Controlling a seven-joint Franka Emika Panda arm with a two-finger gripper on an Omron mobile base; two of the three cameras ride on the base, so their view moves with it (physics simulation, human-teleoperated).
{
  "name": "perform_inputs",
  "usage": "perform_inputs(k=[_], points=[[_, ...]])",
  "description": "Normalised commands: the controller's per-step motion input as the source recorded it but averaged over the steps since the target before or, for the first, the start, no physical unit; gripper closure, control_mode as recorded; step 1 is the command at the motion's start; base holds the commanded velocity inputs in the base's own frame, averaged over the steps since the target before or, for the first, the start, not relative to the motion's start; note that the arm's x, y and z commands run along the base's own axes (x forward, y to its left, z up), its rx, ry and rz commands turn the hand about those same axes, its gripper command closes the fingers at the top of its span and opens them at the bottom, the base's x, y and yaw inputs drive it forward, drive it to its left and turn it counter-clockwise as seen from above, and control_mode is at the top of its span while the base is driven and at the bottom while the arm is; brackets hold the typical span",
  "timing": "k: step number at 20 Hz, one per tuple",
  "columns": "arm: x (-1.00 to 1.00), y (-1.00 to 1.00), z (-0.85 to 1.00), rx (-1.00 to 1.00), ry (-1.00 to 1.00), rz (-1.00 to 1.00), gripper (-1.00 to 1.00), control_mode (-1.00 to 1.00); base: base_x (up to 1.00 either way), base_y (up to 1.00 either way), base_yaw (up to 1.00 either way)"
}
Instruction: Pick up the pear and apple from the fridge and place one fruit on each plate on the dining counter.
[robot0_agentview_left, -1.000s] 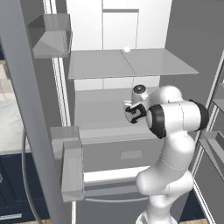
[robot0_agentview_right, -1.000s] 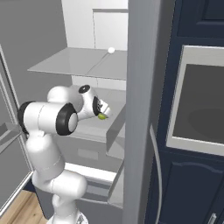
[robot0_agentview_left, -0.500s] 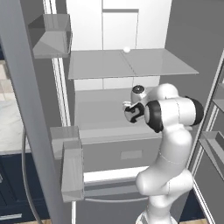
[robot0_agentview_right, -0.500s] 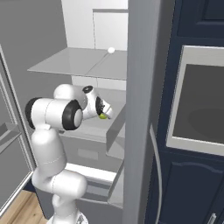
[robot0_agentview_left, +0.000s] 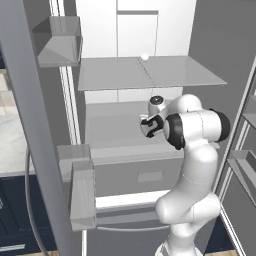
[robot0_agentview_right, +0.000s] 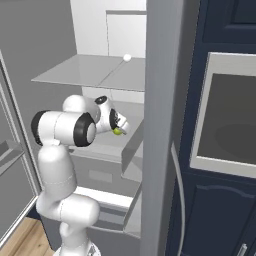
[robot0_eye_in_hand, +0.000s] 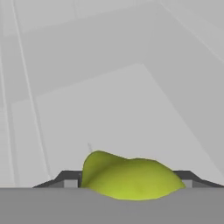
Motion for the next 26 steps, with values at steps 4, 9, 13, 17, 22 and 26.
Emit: perform_inputs(k=[4, 9, 13, 17, 22, 26], points=[[-0.25, 0.37, 0.09, 0.04, 0.04, 0.00, 1.00, -1.00, 0.00, 0.00, 0.00], [-0.95, 0.22, 0.59, 0.00, 0.18, 0.08, 1.00, -1.00, 0.00, 0.00, 0.00], [-1.00, 0.21, 0.39, 0.00, 0.14, 0.08, 1.00, -1.00, 0.00, 0.00, 0.00], [-1.00, 0.31, 0.00, 0.00, -0.25, 0.00, 1.00, -1.00, 0.00, 0.00, 0.00], [-1.00, 0.18, 0.18, 0.01, -0.11, 0.02, 1.00, -1.00, 0.00, 0.00, 0.00], [-1.00, 0.01, 0.57, 0.06, 0.01, 0.06, 1.00, -1.00, 0.00, 0.00, 0.00]])
